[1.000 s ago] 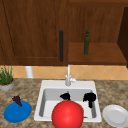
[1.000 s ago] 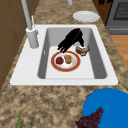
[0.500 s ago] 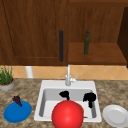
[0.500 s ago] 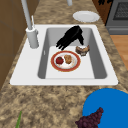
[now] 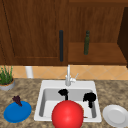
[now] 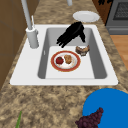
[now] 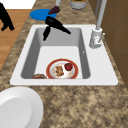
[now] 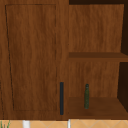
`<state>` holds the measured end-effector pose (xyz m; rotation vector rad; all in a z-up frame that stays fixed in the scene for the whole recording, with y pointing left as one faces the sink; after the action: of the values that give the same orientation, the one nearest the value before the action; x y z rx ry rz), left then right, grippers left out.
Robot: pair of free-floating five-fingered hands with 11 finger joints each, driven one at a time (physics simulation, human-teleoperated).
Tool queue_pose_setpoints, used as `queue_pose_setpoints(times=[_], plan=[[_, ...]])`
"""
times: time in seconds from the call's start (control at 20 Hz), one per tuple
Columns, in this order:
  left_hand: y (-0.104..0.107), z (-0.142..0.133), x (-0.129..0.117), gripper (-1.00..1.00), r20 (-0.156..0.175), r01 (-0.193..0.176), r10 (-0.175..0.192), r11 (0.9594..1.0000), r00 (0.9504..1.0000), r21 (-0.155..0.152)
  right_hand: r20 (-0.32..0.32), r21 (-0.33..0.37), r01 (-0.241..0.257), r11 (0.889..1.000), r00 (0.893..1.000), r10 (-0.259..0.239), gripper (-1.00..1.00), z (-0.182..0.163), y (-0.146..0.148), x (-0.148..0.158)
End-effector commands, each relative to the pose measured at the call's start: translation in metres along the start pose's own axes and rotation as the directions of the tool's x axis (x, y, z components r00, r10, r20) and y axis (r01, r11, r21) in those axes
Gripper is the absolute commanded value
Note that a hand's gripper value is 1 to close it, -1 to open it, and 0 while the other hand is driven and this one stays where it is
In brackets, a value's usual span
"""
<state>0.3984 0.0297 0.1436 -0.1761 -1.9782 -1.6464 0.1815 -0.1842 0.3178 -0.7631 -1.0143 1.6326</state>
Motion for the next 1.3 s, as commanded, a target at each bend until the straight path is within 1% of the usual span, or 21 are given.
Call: queue_pose_setpoints(times=[0.0,0.1,0.15,0.2,0.25,0.3,0.4,0.45,0.5,0.55,0.6,0.75,0.95,1.05,1.1,1.25], plan=[[0.009,0.014,0.011,-1.0,0.061,0.046,-0.043,0.9977,0.9972,-0.05,0.0,0.0,0.0,1.0,1.0,0.0,0.0,0.0,0.0,0.0],[0.008,0.026,0.019,-1.0,0.042,0.037,-0.035,0.9985,0.9985,-0.041,0.0,0.0,0.0,1.0,1.0,0.0,0.0,0.0,0.0,0.0],[0.009,0.031,0.023,-1.0,0.039,0.035,-0.033,0.9986,0.9987,-0.04,0.0,0.0,0.0,1.0,1.0,0.0,0.0,0.0,0.0,0.0],[0.005,0.037,0.031,-1.0,0.027,0.026,-0.025,0.999,0.9993,-0.037,0.0,0.0,0.0,1.0,1.0,0.0,0.0,0.0,0.0,0.0],[0.002,0.044,0.037,-1.0,0.012,0.012,-0.012,0.9997,0.9999,-0.019,0.0,0.0,0.0,1.0,1.0,0.0,0.0,0.0,0.0,0.0],[-0.003,0.049,0.045,-1.0,0.003,0.011,-0.011,0.9999,0.9999,-0.002,0.0,0.0,0.0,1.0,1.0,0.0,0.0,0.0,0.0,0.0],[-0.007,0.062,0.055,-1.0,0.007,0.027,-0.027,0.9996,0.9996,0.001,0.0,0.0,0.0,1.0,1.0,0.0,0.0,0.0,0.0,0.0],[-0.01,0.067,0.061,-1.0,0.005,0.038,-0.038,0.9993,0.9993,-0.004,0.0,0.0,0.0,1.0,1.0,0.0,0.0,0.0,0.0,0.0],[-0.006,0.076,0.056,-1.0,0.03,0.036,-0.035,0.9991,0.9989,-0.024,0.0,0.0,0.0,1.0,1.0,0.0,0.0,0.0,0.0,0.0],[-0.005,0.076,0.061,-1.0,0.058,0.05,-0.048,0.9983,0.9972,-0.032,0.0,0.0,0.0,1.0,1.0,0.0,0.0,0.0,0.0,0.0],[-0.005,0.077,0.064,-1.0,0.08,0.058,-0.054,0.9976,0.9953,-0.039,0.0,0.0,0.0,1.0,1.0,0.0,0.0,0.0,0.0,0.0],[-0.004,0.087,0.071,-1.0,0.093,0.057,-0.053,0.9973,0.9943,-0.047,0.0,0.0,0.0,1.0,1.0,0.0,0.0,0.0,0.0,0.0],[0.0,0.096,0.077,-1.0,0.113,0.051,-0.046,0.9979,0.9925,-0.041,0.0,0.0,0.0,1.0,1.0,0.0,0.0,0.0,0.0,0.0],[0.004,0.098,0.079,-1.0,0.125,0.049,-0.043,0.9979,0.9912,-0.042,0.0,0.0,0.0,1.0,1.0,0.0,0.0,0.0,0.0,0.0],[0.008,0.099,0.078,-1.0,0.122,0.044,-0.039,0.9982,0.9918,-0.04,0.0,0.0,0.0,1.0,1.0,0.0,0.0,0.0,0.0,0.0],[0.02,0.103,0.083,-1.0,0.127,0.037,-0.032,0.9986,0.9914,-0.039,0.0,0.0,0.0,1.0,1.0,0.0,0.0,0.0,0.0,0.0]])
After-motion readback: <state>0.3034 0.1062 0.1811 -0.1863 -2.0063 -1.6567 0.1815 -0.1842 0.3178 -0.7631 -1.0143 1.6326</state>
